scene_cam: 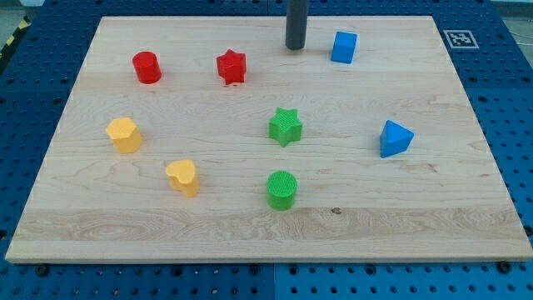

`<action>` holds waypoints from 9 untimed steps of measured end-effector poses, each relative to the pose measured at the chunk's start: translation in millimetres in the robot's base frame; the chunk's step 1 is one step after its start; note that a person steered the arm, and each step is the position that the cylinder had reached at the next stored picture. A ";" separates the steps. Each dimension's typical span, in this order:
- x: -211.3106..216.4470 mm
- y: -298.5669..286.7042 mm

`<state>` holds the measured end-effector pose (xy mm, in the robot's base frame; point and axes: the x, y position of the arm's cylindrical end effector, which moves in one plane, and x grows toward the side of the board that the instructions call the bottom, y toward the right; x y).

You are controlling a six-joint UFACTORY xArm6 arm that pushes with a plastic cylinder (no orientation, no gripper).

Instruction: Push the blue cube above the blue triangle

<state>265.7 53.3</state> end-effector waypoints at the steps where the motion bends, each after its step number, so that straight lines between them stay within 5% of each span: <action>1: 0.0 19.8; 9: 12.3 74.5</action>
